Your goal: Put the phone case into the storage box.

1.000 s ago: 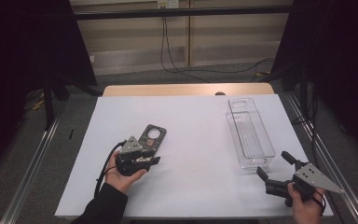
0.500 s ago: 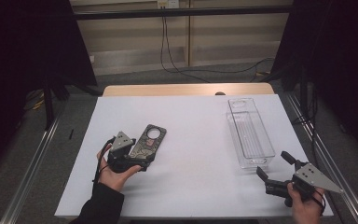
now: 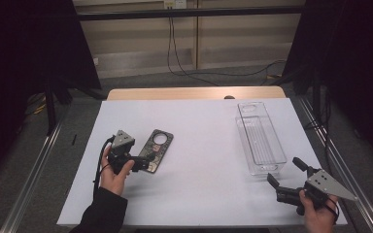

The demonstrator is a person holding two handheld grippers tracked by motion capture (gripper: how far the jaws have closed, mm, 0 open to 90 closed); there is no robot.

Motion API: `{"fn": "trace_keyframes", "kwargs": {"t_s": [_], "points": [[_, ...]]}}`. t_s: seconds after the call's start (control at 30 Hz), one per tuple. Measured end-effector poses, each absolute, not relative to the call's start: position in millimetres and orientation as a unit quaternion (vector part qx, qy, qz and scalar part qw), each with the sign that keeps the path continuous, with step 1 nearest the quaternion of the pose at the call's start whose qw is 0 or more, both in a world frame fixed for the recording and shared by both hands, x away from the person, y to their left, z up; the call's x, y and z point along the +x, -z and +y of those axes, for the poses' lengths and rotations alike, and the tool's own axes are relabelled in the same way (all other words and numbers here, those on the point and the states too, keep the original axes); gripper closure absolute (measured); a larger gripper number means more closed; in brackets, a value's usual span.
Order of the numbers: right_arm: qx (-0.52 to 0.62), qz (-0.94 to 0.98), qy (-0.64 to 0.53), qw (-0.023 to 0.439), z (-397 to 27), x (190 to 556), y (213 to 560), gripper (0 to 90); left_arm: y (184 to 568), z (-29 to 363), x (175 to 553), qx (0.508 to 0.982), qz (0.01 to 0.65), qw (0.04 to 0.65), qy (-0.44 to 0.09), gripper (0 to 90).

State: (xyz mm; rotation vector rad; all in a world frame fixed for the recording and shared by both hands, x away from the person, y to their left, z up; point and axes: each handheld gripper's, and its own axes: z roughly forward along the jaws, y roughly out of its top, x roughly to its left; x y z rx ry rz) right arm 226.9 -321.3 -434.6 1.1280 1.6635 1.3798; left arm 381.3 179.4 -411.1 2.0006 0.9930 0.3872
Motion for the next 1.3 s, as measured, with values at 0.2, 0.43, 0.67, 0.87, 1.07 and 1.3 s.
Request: {"fn": "trace_keyframes", "kwargs": {"t_s": [0.2, 0.43, 0.67, 0.87, 1.07, 1.3], "points": [[0.434, 0.640, -0.532, 0.344, -322, 227, 435, 0.0, 411, 179, 392, 0.809, 0.408, 0.395, -0.151, 5.4], [0.435, 0.641, -0.530, 0.345, -321, 227, 435, 0.0, 412, 171, 408, 0.829, 0.394, 0.369, -0.150, 5.6], [0.434, 0.643, -0.528, 0.345, -322, 227, 435, 0.0, 420, 161, 428, 0.838, 0.405, 0.345, -0.119, 8.8], [0.435, 0.643, -0.528, 0.345, -322, 227, 435, 0.0, 422, 150, 435, 0.845, 0.404, 0.330, -0.117, 5.0], [0.434, 0.643, -0.529, 0.345, -322, 227, 435, 0.0, 428, 147, 437, 0.859, 0.400, 0.304, -0.098, 4.9], [0.434, 0.644, -0.528, 0.344, -321, 227, 435, 0.0, 435, 142, 438, 0.869, 0.401, 0.273, -0.095, 5.0]]}}
